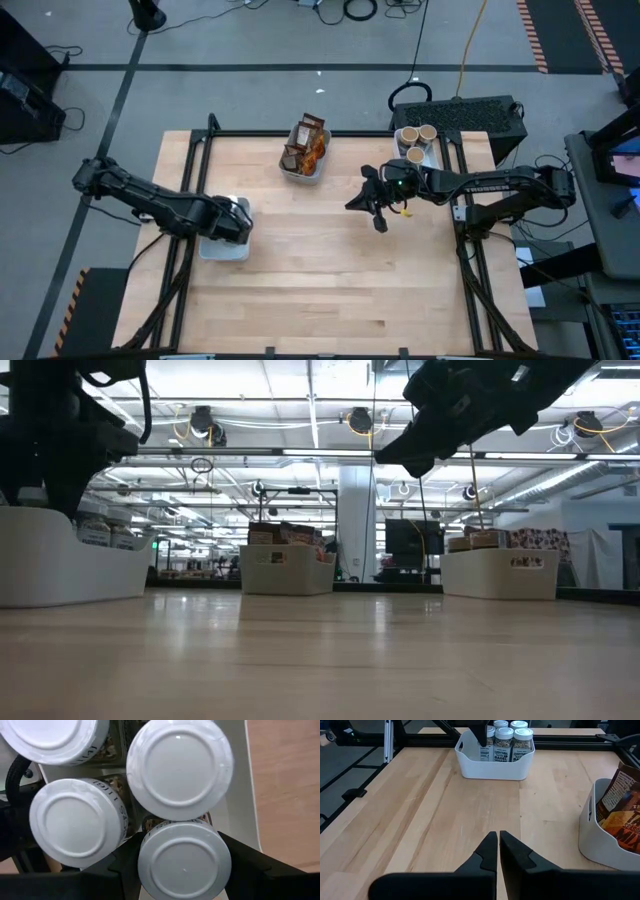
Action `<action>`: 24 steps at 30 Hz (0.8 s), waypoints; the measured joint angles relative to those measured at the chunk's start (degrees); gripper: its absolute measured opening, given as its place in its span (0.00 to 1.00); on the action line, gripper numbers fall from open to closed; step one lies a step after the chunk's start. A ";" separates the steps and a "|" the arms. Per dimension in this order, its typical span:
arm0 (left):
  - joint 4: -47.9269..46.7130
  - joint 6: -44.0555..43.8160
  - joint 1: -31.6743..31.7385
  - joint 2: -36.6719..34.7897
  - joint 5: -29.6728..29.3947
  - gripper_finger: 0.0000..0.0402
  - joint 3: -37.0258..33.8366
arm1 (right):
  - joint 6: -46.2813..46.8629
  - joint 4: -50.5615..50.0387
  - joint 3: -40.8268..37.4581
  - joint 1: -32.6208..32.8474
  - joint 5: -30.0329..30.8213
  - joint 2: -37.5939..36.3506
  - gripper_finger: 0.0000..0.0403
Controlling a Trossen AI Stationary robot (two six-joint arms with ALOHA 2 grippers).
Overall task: Sort spices by type
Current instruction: Put the white spice bottle into the bottom white bin
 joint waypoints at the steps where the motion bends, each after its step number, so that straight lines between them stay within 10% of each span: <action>1: 0.00 0.00 0.00 0.00 0.00 0.52 -0.13 | -0.01 0.00 0.00 0.00 0.01 0.00 0.00; 24: 0.08 3.11 0.00 -0.04 2.75 0.70 1.15 | 0.01 0.02 0.00 0.00 0.00 -0.02 0.00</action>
